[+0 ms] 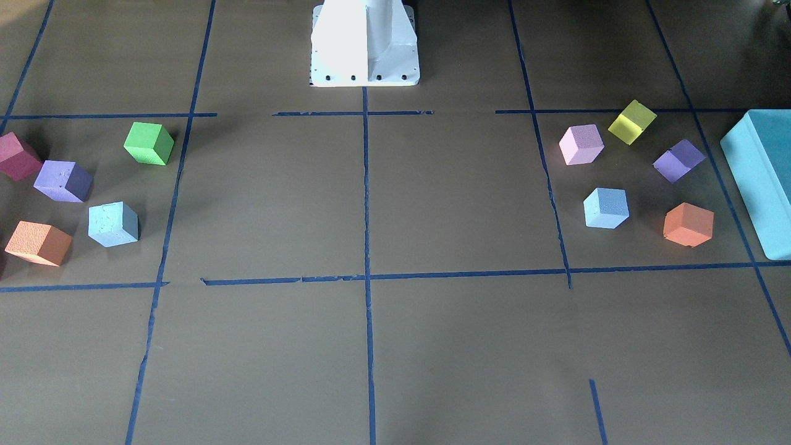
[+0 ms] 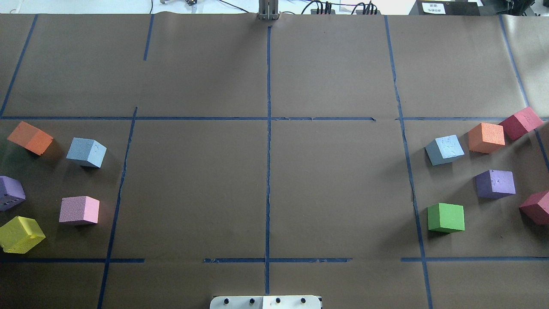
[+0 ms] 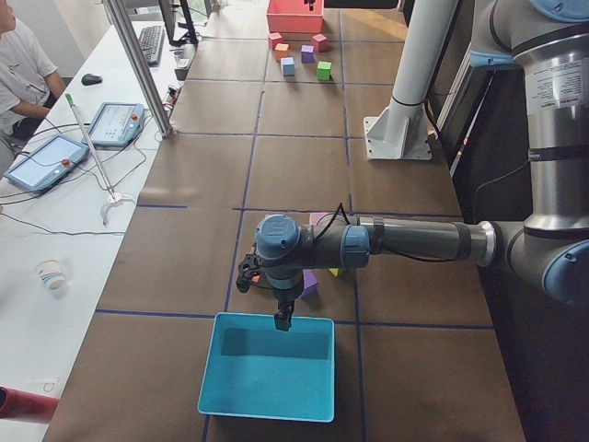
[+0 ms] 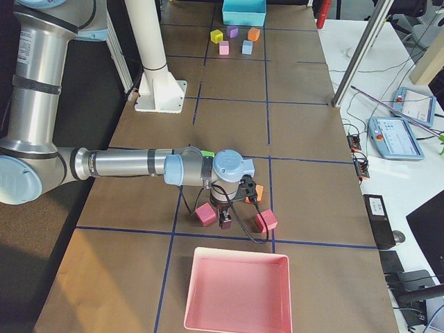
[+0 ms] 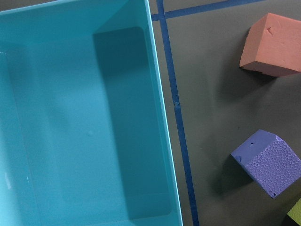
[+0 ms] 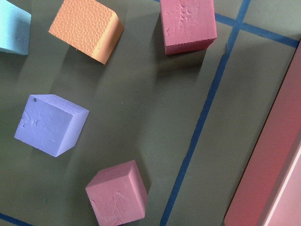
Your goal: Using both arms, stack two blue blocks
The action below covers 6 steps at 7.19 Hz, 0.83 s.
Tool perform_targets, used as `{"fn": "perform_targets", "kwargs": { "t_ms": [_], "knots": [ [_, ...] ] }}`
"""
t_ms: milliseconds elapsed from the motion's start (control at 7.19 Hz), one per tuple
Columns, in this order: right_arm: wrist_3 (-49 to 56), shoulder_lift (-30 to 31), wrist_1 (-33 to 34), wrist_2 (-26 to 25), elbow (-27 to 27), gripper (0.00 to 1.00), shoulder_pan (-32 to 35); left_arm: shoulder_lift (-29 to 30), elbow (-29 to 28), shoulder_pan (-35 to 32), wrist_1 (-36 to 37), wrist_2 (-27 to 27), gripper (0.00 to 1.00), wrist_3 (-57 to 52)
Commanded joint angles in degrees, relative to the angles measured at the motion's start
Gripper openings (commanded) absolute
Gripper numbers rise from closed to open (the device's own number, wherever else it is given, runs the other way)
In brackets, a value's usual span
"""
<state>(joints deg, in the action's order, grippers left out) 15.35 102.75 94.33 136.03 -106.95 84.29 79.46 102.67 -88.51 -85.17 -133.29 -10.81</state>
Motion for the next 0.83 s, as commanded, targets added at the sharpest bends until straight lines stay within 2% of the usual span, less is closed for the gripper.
{"fn": "perform_targets", "kwargs": {
  "t_ms": [0, 139, 417, 557, 696],
  "knots": [
    [-1.54, -3.83, -1.51, 0.11, 0.15, 1.00, -1.92, -0.01, 0.42, 0.09, -0.17, 0.05, 1.00, 0.26],
    [-7.21, -7.00, -3.52, 0.11, 0.16, 1.00, -4.28, -0.01, 0.33, 0.09, 0.00, -0.04, 1.00, 0.26],
    [-30.70, -8.97, -18.84, -2.33, 0.33, 1.00, -13.93, -0.01, 0.33, 0.09, -0.09, -0.04, 1.00, 0.26],
    [-41.52, -9.75, -24.66, -7.05, 0.42, 1.00, -19.46, -0.01, 0.42, 0.09, -0.17, -0.04, 1.00, 0.26],
    [-47.98, -10.80, -28.64, -10.49, 1.38, 1.00, -24.04, -0.01, 0.51, 0.09, -0.17, -0.13, 1.00, 0.26]
  ]
}}
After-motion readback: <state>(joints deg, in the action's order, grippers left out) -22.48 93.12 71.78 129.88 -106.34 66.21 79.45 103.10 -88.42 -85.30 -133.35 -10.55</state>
